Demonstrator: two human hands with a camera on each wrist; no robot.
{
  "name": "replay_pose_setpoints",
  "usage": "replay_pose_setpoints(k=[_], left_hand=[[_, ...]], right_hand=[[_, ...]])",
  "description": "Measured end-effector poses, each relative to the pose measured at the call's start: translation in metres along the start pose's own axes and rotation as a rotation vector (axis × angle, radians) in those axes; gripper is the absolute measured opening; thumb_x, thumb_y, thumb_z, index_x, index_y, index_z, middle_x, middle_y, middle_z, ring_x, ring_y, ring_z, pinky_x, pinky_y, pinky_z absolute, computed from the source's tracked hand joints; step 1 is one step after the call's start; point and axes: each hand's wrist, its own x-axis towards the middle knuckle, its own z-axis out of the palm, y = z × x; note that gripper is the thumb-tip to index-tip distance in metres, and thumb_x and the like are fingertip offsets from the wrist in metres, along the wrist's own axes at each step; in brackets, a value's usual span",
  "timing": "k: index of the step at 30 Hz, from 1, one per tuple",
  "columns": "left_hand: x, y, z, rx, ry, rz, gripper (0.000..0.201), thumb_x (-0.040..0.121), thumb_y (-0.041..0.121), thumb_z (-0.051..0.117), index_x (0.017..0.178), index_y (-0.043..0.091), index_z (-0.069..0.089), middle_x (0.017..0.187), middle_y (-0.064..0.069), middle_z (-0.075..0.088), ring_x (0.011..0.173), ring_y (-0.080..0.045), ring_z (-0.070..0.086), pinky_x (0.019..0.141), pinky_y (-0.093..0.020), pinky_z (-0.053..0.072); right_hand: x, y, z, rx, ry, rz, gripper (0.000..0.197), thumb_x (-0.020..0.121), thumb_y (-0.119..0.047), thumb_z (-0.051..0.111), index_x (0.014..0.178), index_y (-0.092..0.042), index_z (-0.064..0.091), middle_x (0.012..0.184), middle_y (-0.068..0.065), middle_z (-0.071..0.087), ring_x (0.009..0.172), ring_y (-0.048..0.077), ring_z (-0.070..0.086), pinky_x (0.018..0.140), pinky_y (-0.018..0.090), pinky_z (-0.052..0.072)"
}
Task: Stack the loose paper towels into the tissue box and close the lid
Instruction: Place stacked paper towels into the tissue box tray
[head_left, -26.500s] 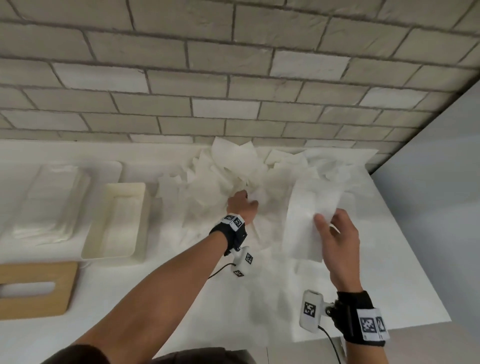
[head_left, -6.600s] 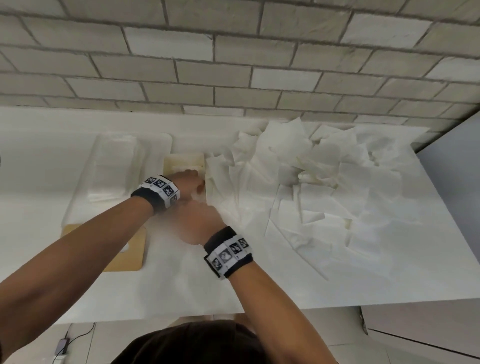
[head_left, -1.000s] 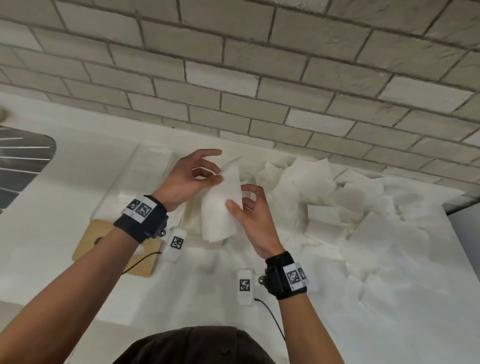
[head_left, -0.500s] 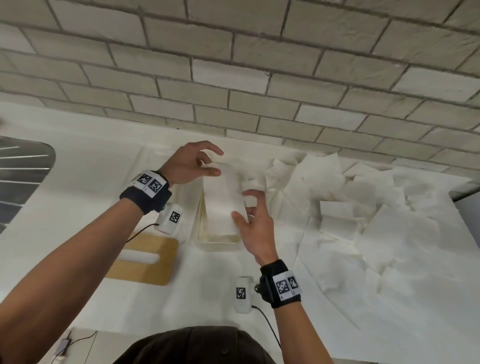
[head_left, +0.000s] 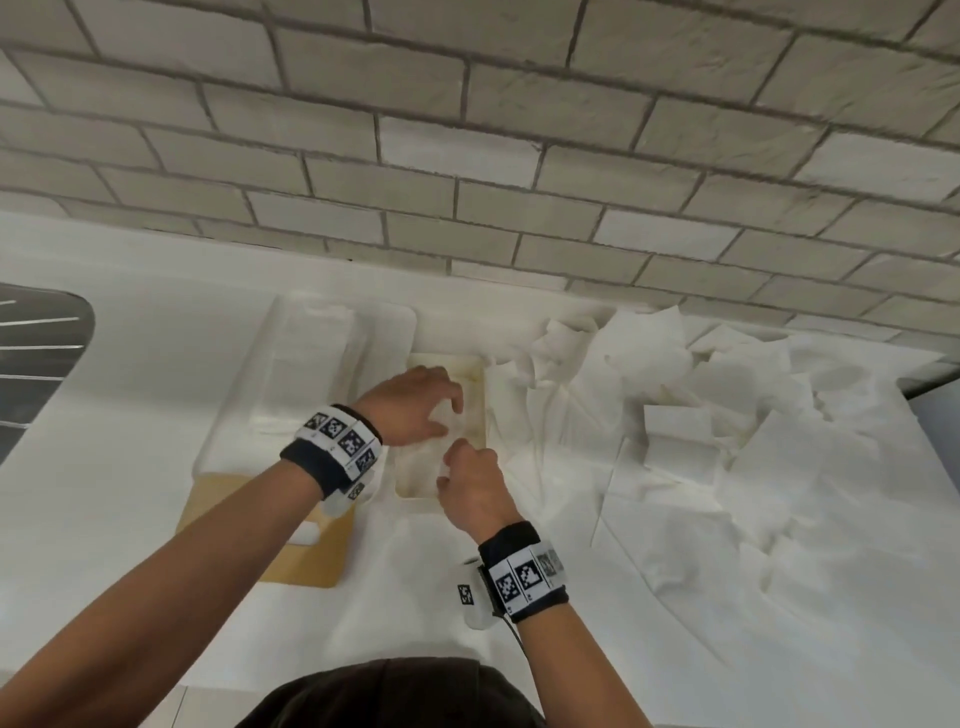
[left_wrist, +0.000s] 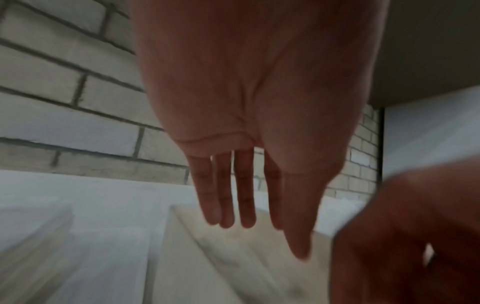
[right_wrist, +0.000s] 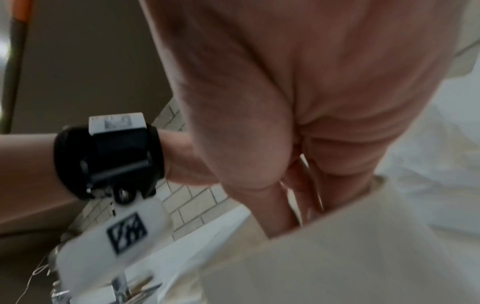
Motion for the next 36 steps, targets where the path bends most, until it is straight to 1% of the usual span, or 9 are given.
replay_pose_setpoints(k=[3, 6, 9, 12, 15, 22, 26, 30, 36], left_hand=[[0.002, 0.004, 0.027, 0.255, -0.175, -0.042, 0.079, 0.079, 0.044, 0.089, 0.145, 0.027, 0.051, 0.147, -0.003, 0.048, 0.132, -0.027, 0.051, 0.112, -0.04, 0.042], [0.003, 0.006, 0.039, 0.372, -0.17, -0.051, 0.101, 0.066, 0.045, 0.096, 0.15, 0.026, 0.045, 0.149, -0.004, 0.047, 0.133, -0.029, 0.052, 0.119, -0.041, 0.031], [0.0, 0.012, 0.033, 0.294, -0.102, -0.052, 0.093, 0.072, 0.041, 0.094, 0.15, 0.027, 0.045, 0.153, -0.001, 0.044, 0.135, -0.026, 0.052, 0.119, -0.037, 0.031], [-0.012, 0.02, 0.025, 0.139, 0.036, -0.071, 0.07, 0.087, 0.038, 0.083, 0.148, 0.028, 0.048, 0.155, 0.004, 0.046, 0.132, -0.022, 0.055, 0.11, -0.035, 0.041], [-0.023, 0.034, 0.022, 0.035, 0.191, -0.06, 0.051, 0.096, 0.041, 0.073, 0.142, 0.031, 0.054, 0.147, 0.008, 0.054, 0.128, -0.017, 0.057, 0.104, -0.036, 0.047], [-0.028, 0.073, 0.032, -0.319, 0.424, 0.07, 0.029, 0.097, 0.051, 0.071, 0.114, 0.029, 0.072, 0.108, 0.015, 0.073, 0.1, -0.001, 0.067, 0.086, -0.032, 0.058], [-0.017, 0.105, 0.029, -0.349, 0.396, 0.065, 0.044, 0.102, 0.064, 0.055, 0.098, 0.024, 0.073, 0.085, 0.013, 0.072, 0.079, -0.003, 0.067, 0.078, -0.034, 0.058], [-0.007, 0.135, 0.024, -0.412, 0.234, -0.096, 0.09, 0.092, 0.093, 0.016, 0.091, 0.019, 0.067, 0.086, 0.0, 0.072, 0.084, -0.018, 0.069, 0.09, -0.043, 0.057], [0.003, 0.173, 0.007, -0.813, 0.156, -0.15, 0.096, 0.083, 0.101, 0.022, 0.153, 0.036, 0.028, 0.108, 0.0, 0.076, 0.106, -0.022, 0.072, 0.105, -0.048, 0.055]], right_hand=[[-0.009, 0.01, -0.025, 0.087, 0.164, -0.098, 0.018, 0.105, -0.019, 0.057, 0.121, -0.015, 0.063, 0.113, 0.012, 0.067, 0.091, 0.028, 0.07, 0.078, 0.032, 0.058], [0.0, 0.037, -0.056, 0.065, 0.416, -0.124, 0.008, 0.102, -0.018, 0.058, 0.105, -0.016, 0.065, 0.091, 0.006, 0.074, 0.08, 0.024, 0.07, 0.071, 0.034, 0.056], [0.025, 0.08, -0.066, -0.045, 0.451, -0.001, 0.038, 0.099, -0.033, 0.068, 0.129, -0.011, 0.057, 0.121, 0.014, 0.065, 0.107, 0.034, 0.065, 0.083, 0.036, 0.052], [0.043, 0.121, -0.055, -0.234, 0.26, 0.174, 0.076, 0.091, -0.048, 0.072, 0.147, -0.006, 0.041, 0.144, 0.018, 0.043, 0.13, 0.039, 0.05, 0.099, 0.049, 0.055], [0.046, 0.146, -0.05, -0.219, 0.277, 0.139, 0.05, 0.094, -0.026, 0.065, 0.132, 0.005, 0.056, 0.138, 0.02, 0.051, 0.13, 0.04, 0.052, 0.105, 0.044, 0.05], [0.011, 0.157, -0.099, 0.27, 0.519, 0.06, 0.036, 0.097, -0.038, 0.079, 0.115, -0.007, 0.078, 0.114, 0.003, 0.077, 0.108, 0.024, 0.07, 0.091, 0.026, 0.045], [-0.014, 0.144, -0.138, 0.577, 0.594, 0.015, 0.05, 0.091, -0.041, 0.084, 0.078, -0.004, 0.054, 0.064, -0.004, 0.05, 0.063, 0.017, 0.048, 0.067, 0.034, 0.039], [-0.049, 0.122, -0.165, 1.093, 0.496, -0.154, 0.026, 0.1, -0.022, 0.078, 0.095, -0.005, 0.059, 0.082, 0.002, 0.069, 0.079, 0.019, 0.067, 0.076, 0.038, 0.055], [-0.077, 0.105, -0.164, 1.637, 0.412, -0.175, 0.028, 0.104, -0.01, 0.068, 0.131, -0.013, 0.06, 0.125, 0.013, 0.077, 0.109, 0.026, 0.076, 0.085, 0.039, 0.065]])
